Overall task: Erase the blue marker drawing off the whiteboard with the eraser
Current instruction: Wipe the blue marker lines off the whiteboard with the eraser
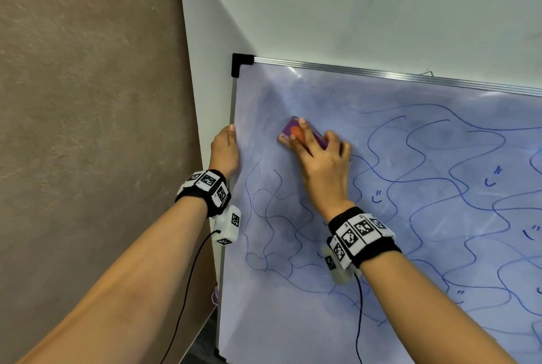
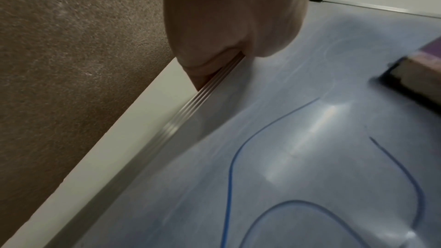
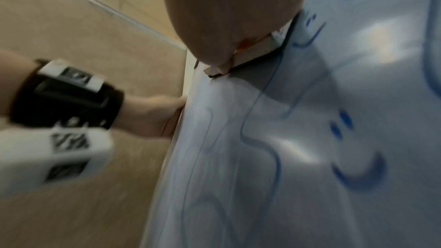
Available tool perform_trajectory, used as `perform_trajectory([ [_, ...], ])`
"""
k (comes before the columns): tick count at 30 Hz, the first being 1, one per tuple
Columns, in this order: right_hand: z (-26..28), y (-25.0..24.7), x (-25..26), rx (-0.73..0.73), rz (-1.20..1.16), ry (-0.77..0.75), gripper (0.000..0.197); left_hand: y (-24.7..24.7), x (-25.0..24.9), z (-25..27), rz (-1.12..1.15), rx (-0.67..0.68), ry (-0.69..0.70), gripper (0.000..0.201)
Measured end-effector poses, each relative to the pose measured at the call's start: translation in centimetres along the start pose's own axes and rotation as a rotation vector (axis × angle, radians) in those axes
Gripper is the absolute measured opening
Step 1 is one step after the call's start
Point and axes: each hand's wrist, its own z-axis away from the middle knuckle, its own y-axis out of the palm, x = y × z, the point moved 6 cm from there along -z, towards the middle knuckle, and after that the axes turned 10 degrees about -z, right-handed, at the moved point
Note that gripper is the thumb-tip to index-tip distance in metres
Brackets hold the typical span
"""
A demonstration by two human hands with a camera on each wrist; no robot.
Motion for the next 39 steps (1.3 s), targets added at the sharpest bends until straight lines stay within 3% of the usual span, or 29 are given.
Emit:
perform_trajectory([
  [8,4.6,1.2,1.5,0.16,-0.008,-0.142,0.062,0.2,0.3,0.1,0.019,0.02,-0.035,0.043],
  [13,2.7,-3.0,-3.1,-0.123,0.072,0.099,0.046,0.2,0.2,0.2,0.021,0.026,-0.038,0.043],
  [15,3.1,-3.4,-3.5,-0.178,0.088,0.129,0.041,0.2,0.3,0.2,0.034,0.017,-0.039,0.044],
  [19,5.3,-1.7,-1.7,-0.024,0.083,-0.04,0.064,0.3,0.3,0.4,0.036,-0.009,-0.029,0.043],
  [22,6.1,-1.9,-2.1,0.039,0.091,-0.117,0.066,0.3,0.2,0.4,0.034,-0.005,-0.028,0.04],
  [30,3.8,-5.1,-5.4,-0.245,0.148,0.201,0.036,0.1,-0.4,0.9,0.056,-0.004,-0.026,0.038],
  [36,4.2,-3.8,-4.1,-0.095,0.106,0.023,0.044,0.2,-0.5,1.2,0.082,-0.009,-0.03,0.038],
  [39,2.4,-5.8,-6.4,-0.211,0.147,0.126,0.039,0.3,-0.4,1.1,0.105,-0.012,-0.036,0.038],
])
